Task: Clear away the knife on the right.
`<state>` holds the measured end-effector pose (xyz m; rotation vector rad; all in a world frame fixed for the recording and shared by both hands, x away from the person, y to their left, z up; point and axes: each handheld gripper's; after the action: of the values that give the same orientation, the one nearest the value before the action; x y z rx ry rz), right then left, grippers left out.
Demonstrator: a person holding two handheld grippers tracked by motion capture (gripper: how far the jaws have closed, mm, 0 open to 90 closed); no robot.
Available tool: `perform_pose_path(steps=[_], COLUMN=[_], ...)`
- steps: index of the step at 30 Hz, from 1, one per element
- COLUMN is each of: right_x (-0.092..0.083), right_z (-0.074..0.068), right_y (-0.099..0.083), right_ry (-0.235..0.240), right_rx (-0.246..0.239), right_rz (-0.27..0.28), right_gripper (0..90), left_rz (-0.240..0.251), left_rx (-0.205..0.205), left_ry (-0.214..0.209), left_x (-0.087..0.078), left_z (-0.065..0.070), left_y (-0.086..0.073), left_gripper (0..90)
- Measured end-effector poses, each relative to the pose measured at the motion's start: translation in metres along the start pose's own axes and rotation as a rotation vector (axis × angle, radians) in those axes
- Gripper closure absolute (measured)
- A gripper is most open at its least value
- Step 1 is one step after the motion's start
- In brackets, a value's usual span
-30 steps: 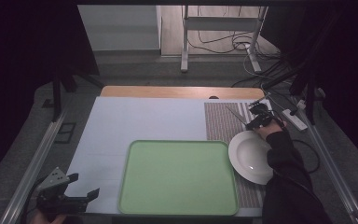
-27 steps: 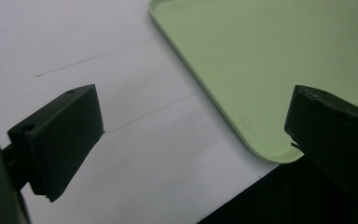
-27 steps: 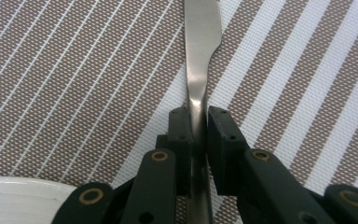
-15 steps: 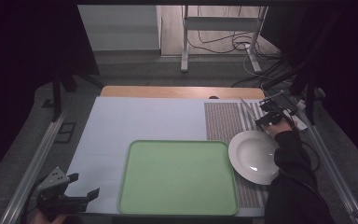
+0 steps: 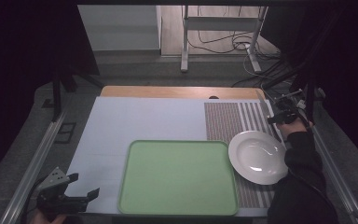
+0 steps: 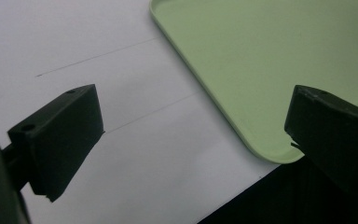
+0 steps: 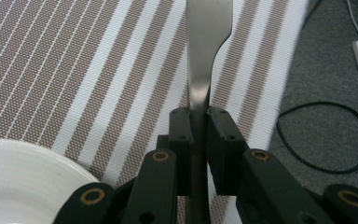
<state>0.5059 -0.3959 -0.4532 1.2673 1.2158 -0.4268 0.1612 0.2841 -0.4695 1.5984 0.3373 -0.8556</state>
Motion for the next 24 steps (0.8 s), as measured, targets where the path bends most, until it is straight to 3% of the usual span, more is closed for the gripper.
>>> perform_pose_path(steps=[7,12,18,24], right_x=[-0.019,-0.034,-0.047,-0.041], right_z=[0.006,0.001,-0.018,-0.044], right_y=[-0.007,-0.008,-0.006,-0.004], right_ry=[0.011,0.031,0.049,0.093], right_rx=[0.032,0.028,-0.013,-0.05], right_rz=[0.029,0.052,0.075,0.061], right_gripper=[81.2,81.2,81.2,81.2], left_rz=[-0.001,-0.002,-0.003,-0.002], left_rx=[-0.001,-0.001,-0.001,0.0], left_ry=[0.002,0.002,0.004,0.004], left_x=[0.0,0.0,0.0,0.0], left_z=[0.0,0.0,0.0,0.0], left_y=[0.0,0.0,0.0,0.0], left_gripper=[4.1,4.1,4.1,4.1])
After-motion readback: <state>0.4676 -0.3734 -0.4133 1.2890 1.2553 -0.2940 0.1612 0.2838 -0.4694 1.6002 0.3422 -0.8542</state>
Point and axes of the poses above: each handheld gripper's, and its own axes: x roughly forward along the jaws, y roughly out of its top, z roughly to its right, and after that the axes turned 12 degrees about y, right-handed
